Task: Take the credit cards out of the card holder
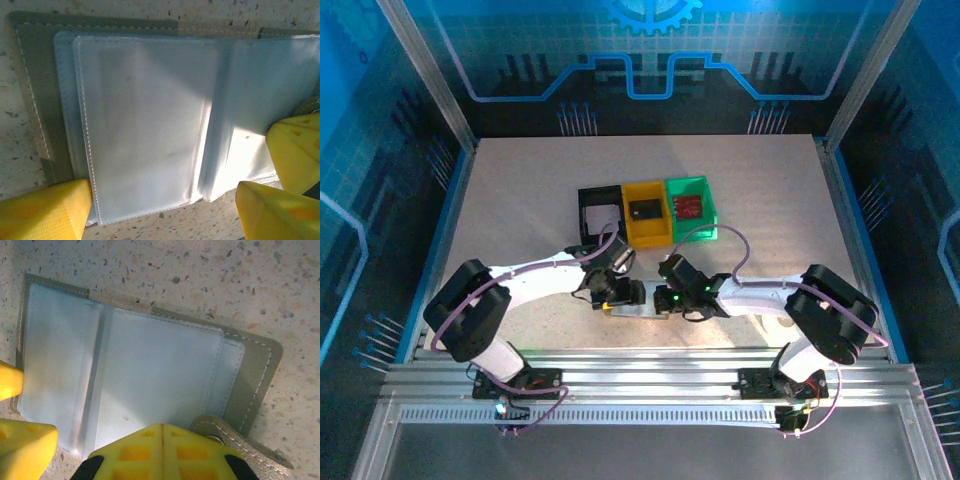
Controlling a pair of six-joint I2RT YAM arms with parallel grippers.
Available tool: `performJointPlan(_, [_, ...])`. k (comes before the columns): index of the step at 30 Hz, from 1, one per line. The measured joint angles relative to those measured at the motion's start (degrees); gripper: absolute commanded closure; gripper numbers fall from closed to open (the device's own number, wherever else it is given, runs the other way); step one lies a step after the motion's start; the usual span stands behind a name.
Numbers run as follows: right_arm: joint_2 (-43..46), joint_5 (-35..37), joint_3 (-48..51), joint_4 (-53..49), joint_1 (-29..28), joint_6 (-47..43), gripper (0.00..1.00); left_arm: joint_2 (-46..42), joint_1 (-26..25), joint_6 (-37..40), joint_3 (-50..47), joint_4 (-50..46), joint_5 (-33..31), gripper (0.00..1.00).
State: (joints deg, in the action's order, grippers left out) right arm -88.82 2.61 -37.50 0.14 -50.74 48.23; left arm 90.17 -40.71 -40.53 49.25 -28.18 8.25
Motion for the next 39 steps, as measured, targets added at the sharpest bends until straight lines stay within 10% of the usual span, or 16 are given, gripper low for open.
performJointPlan(39, [0.81, 0.00, 0.74, 0.00, 0.00, -0.02, 1.00, -0.74, -1.79, -1.57, 0.22, 0.17, -2.05, 0.25])
